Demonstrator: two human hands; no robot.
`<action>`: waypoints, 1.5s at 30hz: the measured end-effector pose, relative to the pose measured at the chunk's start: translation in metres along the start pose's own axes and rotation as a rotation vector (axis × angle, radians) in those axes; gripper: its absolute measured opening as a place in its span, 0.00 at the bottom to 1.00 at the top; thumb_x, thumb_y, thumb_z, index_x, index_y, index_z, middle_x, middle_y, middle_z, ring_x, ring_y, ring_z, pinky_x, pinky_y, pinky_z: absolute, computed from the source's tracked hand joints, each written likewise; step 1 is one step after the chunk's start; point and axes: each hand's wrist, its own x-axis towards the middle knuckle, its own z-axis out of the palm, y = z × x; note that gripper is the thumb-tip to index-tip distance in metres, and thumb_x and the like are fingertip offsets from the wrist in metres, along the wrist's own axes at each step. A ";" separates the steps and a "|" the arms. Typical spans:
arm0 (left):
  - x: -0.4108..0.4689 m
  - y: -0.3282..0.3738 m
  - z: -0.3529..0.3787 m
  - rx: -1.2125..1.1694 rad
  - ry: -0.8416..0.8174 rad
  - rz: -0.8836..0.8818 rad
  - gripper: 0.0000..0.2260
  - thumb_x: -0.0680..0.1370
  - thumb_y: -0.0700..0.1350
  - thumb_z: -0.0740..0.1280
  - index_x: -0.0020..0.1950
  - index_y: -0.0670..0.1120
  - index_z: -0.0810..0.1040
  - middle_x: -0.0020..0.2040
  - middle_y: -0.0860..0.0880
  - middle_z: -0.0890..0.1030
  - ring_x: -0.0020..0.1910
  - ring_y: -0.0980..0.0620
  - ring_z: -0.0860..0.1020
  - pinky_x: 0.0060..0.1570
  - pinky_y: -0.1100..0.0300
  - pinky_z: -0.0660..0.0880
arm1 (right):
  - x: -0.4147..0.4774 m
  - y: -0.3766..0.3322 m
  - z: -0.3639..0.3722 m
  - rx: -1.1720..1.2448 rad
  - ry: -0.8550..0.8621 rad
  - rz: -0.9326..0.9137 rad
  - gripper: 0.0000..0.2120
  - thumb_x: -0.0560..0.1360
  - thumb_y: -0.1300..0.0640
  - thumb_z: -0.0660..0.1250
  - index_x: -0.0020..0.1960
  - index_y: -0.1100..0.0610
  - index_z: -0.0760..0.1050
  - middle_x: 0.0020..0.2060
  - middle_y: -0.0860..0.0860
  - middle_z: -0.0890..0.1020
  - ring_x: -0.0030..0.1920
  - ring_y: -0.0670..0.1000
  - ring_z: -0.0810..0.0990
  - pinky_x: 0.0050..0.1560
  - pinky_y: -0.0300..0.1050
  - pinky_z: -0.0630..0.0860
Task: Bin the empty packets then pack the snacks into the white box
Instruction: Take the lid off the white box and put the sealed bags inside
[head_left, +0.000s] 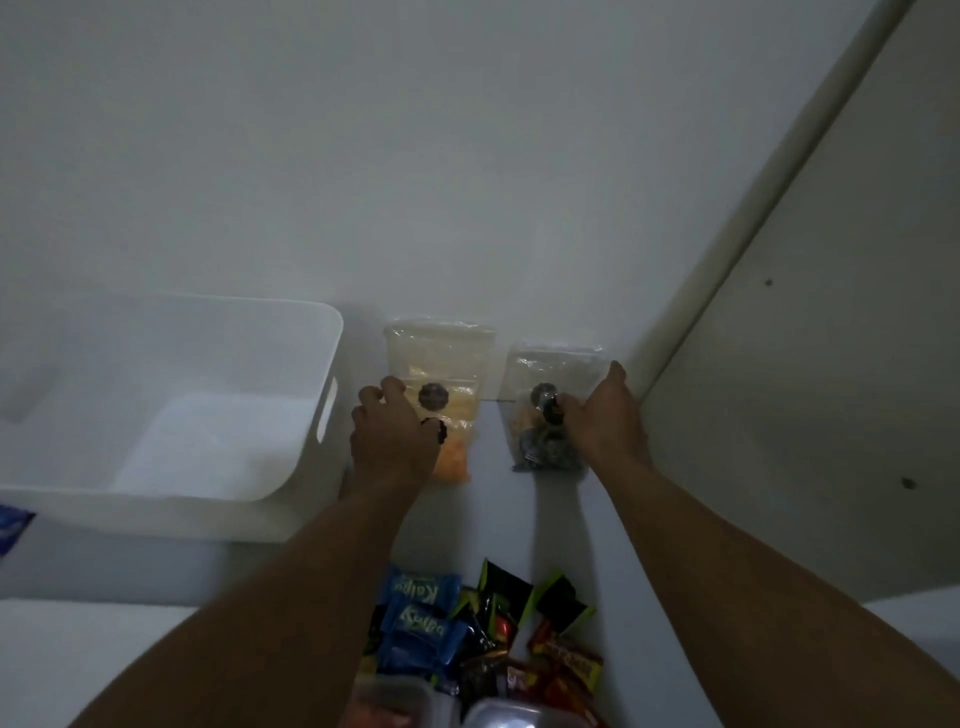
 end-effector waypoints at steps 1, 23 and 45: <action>0.002 0.000 0.003 -0.039 -0.010 -0.036 0.24 0.73 0.49 0.73 0.63 0.44 0.67 0.61 0.40 0.72 0.58 0.38 0.73 0.52 0.46 0.75 | 0.001 0.001 0.003 0.022 0.011 0.035 0.33 0.77 0.53 0.68 0.76 0.57 0.55 0.64 0.61 0.76 0.62 0.63 0.77 0.55 0.52 0.74; -0.015 0.014 -0.024 -0.345 -0.103 0.234 0.08 0.76 0.37 0.61 0.41 0.49 0.74 0.34 0.47 0.78 0.32 0.54 0.74 0.32 0.62 0.67 | -0.015 0.014 -0.027 0.104 -0.024 -0.306 0.06 0.75 0.59 0.65 0.48 0.49 0.74 0.39 0.51 0.82 0.42 0.55 0.81 0.42 0.47 0.78; 0.017 0.042 -0.266 -0.290 -0.021 0.519 0.05 0.77 0.42 0.68 0.49 0.48 0.83 0.50 0.50 0.84 0.48 0.52 0.79 0.47 0.62 0.72 | -0.084 -0.183 -0.140 -0.127 0.050 -0.691 0.19 0.79 0.62 0.61 0.67 0.48 0.77 0.55 0.52 0.83 0.55 0.52 0.80 0.57 0.46 0.77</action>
